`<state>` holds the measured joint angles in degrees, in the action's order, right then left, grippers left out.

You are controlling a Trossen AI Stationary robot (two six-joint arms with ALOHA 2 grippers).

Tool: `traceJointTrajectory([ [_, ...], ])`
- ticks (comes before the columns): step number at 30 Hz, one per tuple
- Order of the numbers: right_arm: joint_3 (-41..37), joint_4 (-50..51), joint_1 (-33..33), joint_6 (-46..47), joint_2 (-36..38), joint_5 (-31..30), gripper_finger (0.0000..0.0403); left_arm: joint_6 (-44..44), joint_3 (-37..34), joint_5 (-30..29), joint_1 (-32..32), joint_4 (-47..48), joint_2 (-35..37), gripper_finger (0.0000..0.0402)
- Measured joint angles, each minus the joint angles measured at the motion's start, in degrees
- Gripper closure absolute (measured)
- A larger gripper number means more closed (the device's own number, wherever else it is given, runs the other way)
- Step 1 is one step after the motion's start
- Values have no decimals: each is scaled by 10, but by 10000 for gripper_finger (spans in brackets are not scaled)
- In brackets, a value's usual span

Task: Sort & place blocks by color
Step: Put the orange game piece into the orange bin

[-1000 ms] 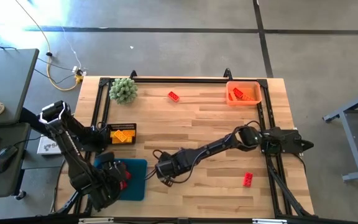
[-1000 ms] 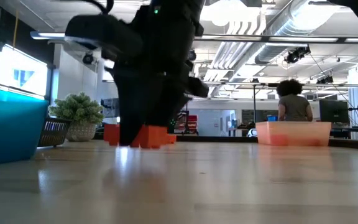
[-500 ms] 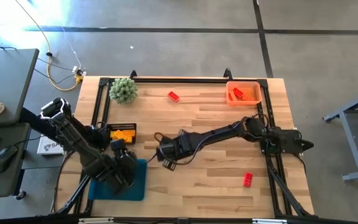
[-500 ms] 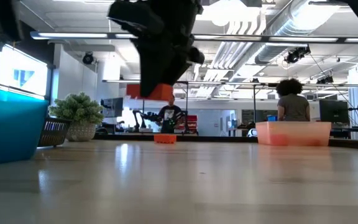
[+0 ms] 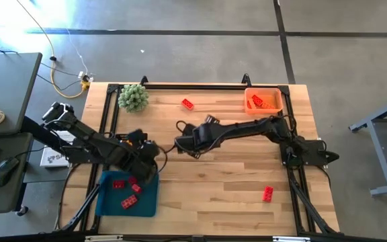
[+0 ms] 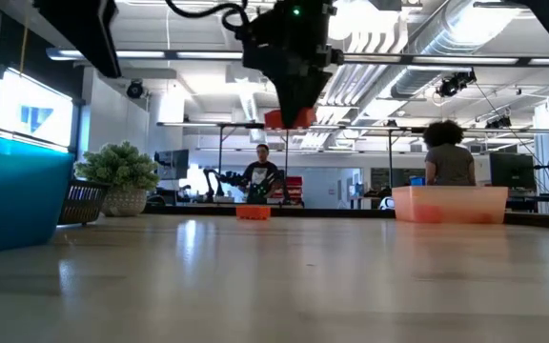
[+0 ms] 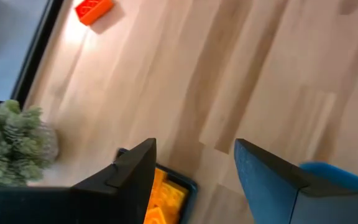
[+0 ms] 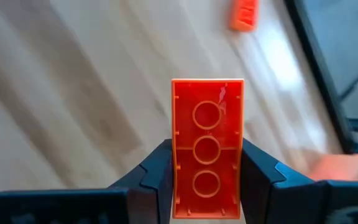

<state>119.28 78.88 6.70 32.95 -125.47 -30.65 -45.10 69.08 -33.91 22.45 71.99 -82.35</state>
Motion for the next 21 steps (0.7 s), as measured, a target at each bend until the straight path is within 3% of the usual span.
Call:
traceJointTrajectory([
  [11, -1, 116, -66, 0, 0, -34, 294, 107, 0, 0, -112, -42, 1, 198],
  [21, -1, 111, -130, -69, 17, -34, 294, 223, 0, 12, -210, -120, 1, 198],
])
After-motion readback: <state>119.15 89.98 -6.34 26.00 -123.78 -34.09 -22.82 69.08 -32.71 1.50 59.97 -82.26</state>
